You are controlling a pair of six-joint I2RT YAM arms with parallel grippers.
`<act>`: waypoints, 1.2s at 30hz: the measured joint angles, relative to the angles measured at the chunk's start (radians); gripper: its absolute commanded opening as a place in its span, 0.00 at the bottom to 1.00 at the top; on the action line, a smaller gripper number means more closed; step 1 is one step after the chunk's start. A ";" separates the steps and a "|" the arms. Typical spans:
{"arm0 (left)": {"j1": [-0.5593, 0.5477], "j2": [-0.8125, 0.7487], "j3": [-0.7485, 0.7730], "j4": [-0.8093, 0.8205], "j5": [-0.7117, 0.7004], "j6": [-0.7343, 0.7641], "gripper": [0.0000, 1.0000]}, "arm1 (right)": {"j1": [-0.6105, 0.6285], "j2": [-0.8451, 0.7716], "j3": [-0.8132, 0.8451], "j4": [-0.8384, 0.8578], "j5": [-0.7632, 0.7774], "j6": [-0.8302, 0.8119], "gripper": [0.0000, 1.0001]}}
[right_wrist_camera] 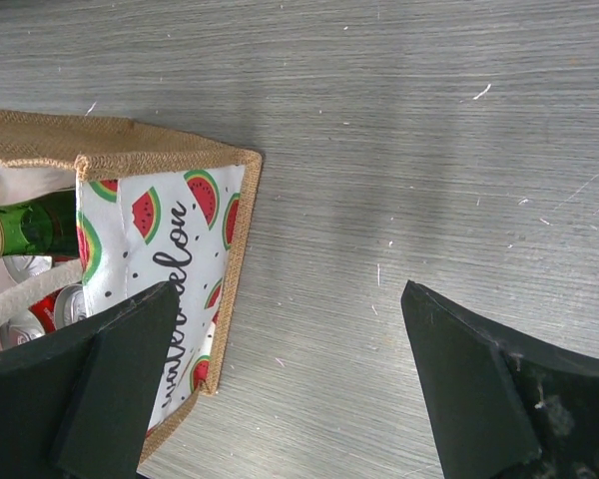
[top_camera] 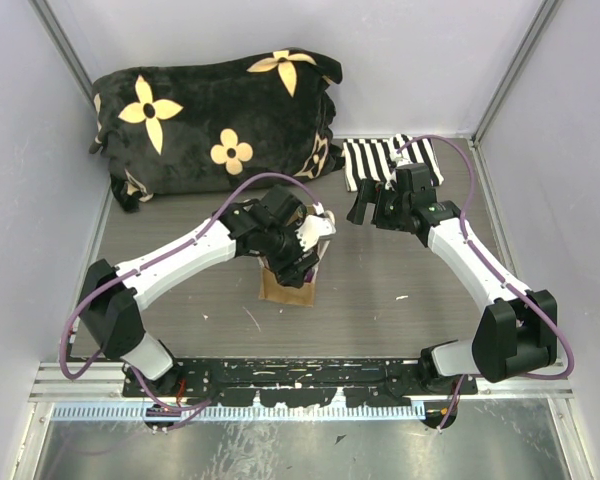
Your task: Place the beverage into the canvas bag
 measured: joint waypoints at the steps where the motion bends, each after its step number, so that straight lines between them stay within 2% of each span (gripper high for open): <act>1: 0.007 0.000 0.000 -0.003 0.009 -0.007 0.00 | 0.000 0.000 0.000 0.000 -0.002 0.000 1.00; 13: 0.087 0.056 0.072 -0.081 0.109 -0.082 0.00 | 0.000 0.005 0.000 -0.003 -0.010 -0.003 1.00; 36: 0.050 0.058 0.015 0.007 0.053 -0.116 0.00 | 0.000 0.005 0.000 -0.003 -0.013 -0.003 1.00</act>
